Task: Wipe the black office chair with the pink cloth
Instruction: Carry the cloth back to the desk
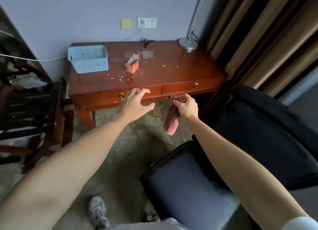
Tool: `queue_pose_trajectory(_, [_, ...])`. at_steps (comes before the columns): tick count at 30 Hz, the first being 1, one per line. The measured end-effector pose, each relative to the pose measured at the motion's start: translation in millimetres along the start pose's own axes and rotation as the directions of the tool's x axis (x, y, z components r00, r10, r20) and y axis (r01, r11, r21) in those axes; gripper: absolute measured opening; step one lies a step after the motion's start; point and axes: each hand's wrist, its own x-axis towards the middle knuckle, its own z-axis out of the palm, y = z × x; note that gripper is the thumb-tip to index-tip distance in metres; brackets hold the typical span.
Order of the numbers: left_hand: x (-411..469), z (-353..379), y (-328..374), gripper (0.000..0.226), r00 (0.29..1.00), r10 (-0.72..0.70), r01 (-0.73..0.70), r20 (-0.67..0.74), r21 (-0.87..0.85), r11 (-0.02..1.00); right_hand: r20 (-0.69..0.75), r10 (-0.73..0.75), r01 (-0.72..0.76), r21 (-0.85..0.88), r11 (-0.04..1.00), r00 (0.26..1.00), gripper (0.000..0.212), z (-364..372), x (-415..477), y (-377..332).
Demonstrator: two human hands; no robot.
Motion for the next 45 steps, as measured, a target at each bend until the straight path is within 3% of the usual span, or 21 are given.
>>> queue_pose_trajectory(6, [29, -44, -79, 0.053, 0.998, 0.029, -0.028, 0.05, -0.013, 1.0, -0.009, 0.046, -0.046, 0.01, 0.999, 0.999, 0.03, 84, 10, -51])
queue_pose_trajectory(15, [67, -108, -180, 0.058, 0.995, 0.003, -0.004, 0.104, 0.014, 1.0, -0.004, 0.093, -0.093, 0.029, 0.995, 0.996, 0.032, 186, 23, -119])
queue_pose_trajectory(33, [182, -127, -287, 0.055, 0.988, -0.153, 0.149, 0.036, 0.099, 0.984, 0.15, -0.023, 0.023, -0.002, 1.0, 0.988, 0.028, 323, 143, -168])
queue_pose_trajectory(40, [214, -143, -332, 0.055, 0.973, -0.227, 0.224, 0.028, 0.098, 0.97, 0.212, 0.009, -0.016, 0.034, 0.999, 0.977, 0.028, 375, 181, -190])
queue_pose_trajectory(45, [233, -151, -373, 0.053, 0.977, -0.203, 0.198, 0.068, 0.079, 0.977, 0.208, 0.072, -0.089, 0.076, 0.993, 0.976, 0.032, 421, 199, -206])
